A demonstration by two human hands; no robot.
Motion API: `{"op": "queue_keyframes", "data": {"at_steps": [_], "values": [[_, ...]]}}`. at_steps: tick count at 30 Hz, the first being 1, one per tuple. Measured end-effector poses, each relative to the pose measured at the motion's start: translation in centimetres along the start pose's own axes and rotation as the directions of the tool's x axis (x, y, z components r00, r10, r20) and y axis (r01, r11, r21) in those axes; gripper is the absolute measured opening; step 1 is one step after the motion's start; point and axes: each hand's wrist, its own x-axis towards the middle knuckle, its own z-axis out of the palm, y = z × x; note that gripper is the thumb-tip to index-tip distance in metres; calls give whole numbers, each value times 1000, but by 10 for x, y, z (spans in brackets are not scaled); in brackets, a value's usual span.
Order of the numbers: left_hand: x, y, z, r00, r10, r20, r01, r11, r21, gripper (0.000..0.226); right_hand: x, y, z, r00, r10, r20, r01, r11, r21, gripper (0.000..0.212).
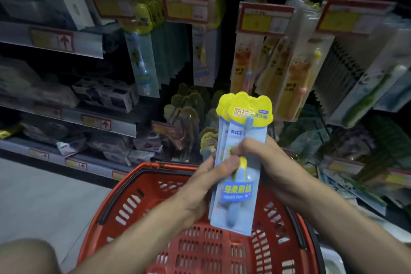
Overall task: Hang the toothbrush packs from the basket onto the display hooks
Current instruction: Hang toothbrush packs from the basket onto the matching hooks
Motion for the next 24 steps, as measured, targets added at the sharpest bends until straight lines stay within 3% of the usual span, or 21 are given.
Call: {"op": "queue_keyframes", "data": {"at_steps": [3, 8, 11, 15, 18, 20, 24], "values": [[3, 2, -3, 995, -36, 92, 39, 999, -37, 54, 4, 1, -1, 999, 46, -8, -46, 999, 10, 45], [8, 5, -11, 991, -133, 0, 133, 991, -9, 56, 14, 1, 2, 995, 99, -30, -100, 994, -40, 30], [9, 12, -14, 990, -131, -52, 132, 991, 9, 42, 25, -10, 13, 987, 156, -22, -158, 982, -105, 16], [6, 15, -17, 989, -104, -103, 108, 994, 34, 41, 21, -7, 7, 991, 134, -13, -134, 990, -45, 43], [4, 16, -17, 981, -101, -164, 107, 994, 28, 47, 14, -3, 8, 992, 80, -95, -85, 995, -45, 33], [3, 15, -17, 978, -94, -187, 100, 995, 19, 49, 14, -1, 10, 983, 67, -169, -74, 997, -33, 42], [0, 16, -17, 977, -115, -180, 100, 991, -88, 35, 14, 2, 16, 958, 58, -282, -69, 997, -30, 30]]}}
